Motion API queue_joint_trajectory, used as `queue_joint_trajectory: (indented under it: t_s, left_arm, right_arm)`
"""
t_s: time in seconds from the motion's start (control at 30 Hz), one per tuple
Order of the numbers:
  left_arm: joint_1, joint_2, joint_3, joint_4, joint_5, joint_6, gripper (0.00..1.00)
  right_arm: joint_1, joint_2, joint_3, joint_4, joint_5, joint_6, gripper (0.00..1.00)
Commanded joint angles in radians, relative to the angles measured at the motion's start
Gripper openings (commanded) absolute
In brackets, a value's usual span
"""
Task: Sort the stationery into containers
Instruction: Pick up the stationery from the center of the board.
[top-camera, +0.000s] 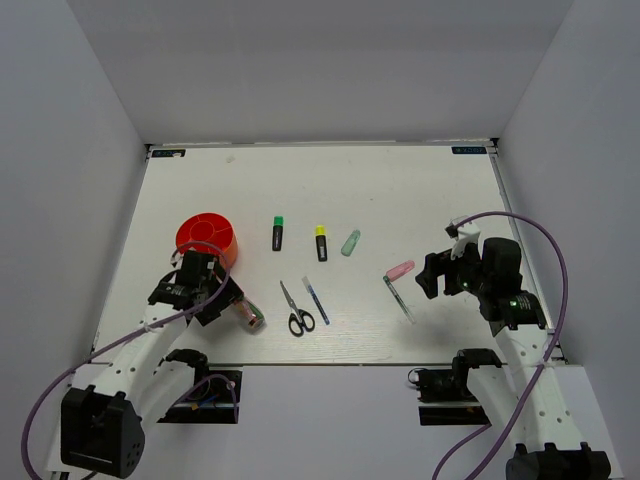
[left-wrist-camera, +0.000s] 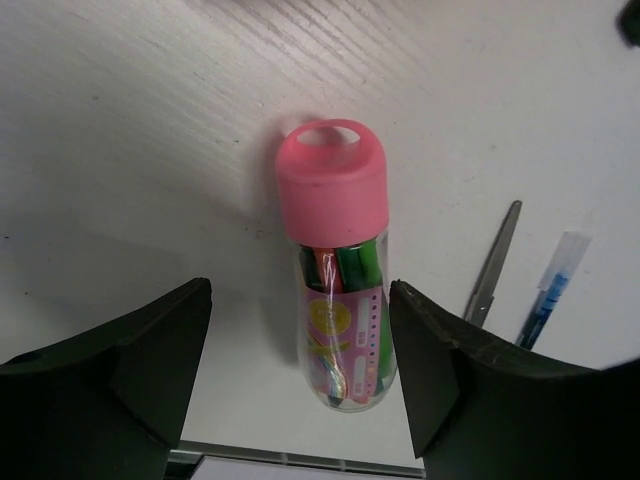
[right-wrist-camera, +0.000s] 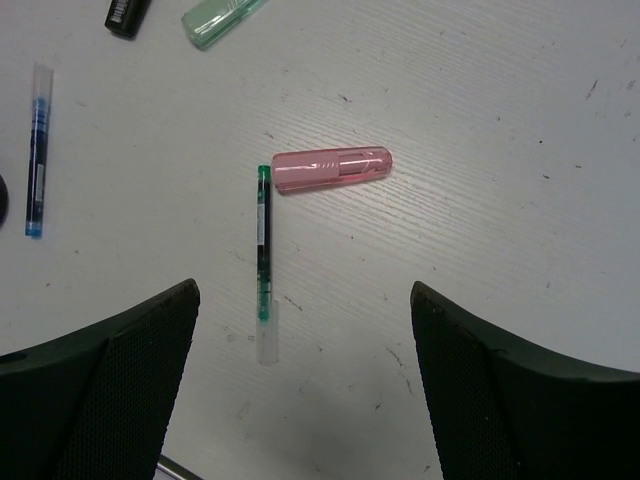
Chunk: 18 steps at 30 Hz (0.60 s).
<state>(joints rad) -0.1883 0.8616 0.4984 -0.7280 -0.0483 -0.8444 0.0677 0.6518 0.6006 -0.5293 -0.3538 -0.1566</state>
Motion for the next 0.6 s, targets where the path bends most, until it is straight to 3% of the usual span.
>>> queue_joint_trajectory:
  t_s: [0.0, 0.57]
  left_arm:
    - [-0.051, 0.025, 0.035, 0.003, -0.081, -0.018, 0.82]
    - [-0.186, 0.155, -0.003, 0.064, -0.277, -0.149, 0.73]
  right_arm:
    - [0.004, -0.015, 0.05, -0.003, -0.022, 0.014, 0.88]
    - [0.006, -0.027, 0.051, -0.005, -0.033, 0.019, 0.88]
